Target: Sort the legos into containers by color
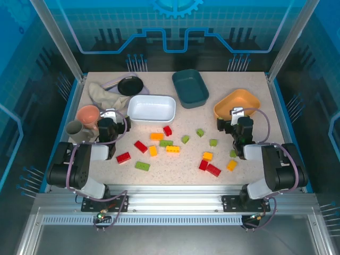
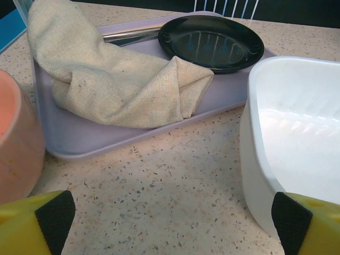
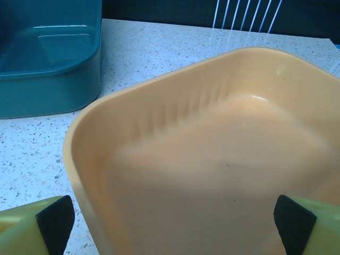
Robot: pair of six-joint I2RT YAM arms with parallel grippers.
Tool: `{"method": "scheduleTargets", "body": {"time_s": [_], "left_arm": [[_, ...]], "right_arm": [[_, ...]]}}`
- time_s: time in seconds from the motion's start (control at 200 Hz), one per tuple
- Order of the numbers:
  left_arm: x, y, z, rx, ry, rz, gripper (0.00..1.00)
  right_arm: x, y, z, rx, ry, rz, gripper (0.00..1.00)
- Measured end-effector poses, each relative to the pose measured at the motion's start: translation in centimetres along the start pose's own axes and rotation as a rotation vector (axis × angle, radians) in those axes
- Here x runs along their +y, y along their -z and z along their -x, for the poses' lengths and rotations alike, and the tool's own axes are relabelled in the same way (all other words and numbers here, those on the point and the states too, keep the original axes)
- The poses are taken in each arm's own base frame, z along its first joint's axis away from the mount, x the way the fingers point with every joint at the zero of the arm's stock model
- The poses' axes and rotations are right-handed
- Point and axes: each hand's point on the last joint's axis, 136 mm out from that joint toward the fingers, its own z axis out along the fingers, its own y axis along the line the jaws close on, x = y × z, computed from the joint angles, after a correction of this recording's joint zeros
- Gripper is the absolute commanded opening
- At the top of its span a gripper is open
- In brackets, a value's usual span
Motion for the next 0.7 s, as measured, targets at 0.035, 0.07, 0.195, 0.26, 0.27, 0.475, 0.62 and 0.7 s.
{"method": "scheduleTargets", "body": {"time_s": [0.035, 0.07, 0.195, 0.26, 0.27, 0.475, 0.62, 0.7], "left_arm": [[0.0, 0.0, 0.0, 0.000, 0.000, 0.000, 0.99], [0.0, 0.0, 0.0, 0.000, 0.000, 0.000, 0.99], [0.0, 0.0, 0.0, 0.000, 0.000, 0.000, 0.99], [0.0, 0.0, 0.0, 0.000, 0.000, 0.000, 0.99], [0.0, 0.0, 0.0, 0.000, 0.000, 0.000, 0.99], [0.0, 0.0, 0.0, 0.000, 0.000, 0.000, 0.99], [-0.4, 0.2, -0.3, 0.017, -0.013, -0.016, 0.99], [-1.1, 0.8, -0.1, 0.043, -0.049, -0.006, 0.99]], "right_arm": [[0.0, 0.0, 0.0, 0.000, 0.000, 0.000, 1.00], [0.0, 0.0, 0.0, 0.000, 0.000, 0.000, 1.00], [0.0, 0.0, 0.0, 0.000, 0.000, 0.000, 1.00], [0.0, 0.0, 0.0, 0.000, 0.000, 0.000, 1.00], [0.0, 0.0, 0.0, 0.000, 0.000, 0.000, 1.00], [0.0, 0.0, 0.0, 0.000, 0.000, 0.000, 1.00], [0.1, 0.0, 0.0, 0.004, 0.001, 0.003, 1.00], [-0.1, 0.2, -0.2, 0.050, 0.007, -0.014, 1.00]]}}
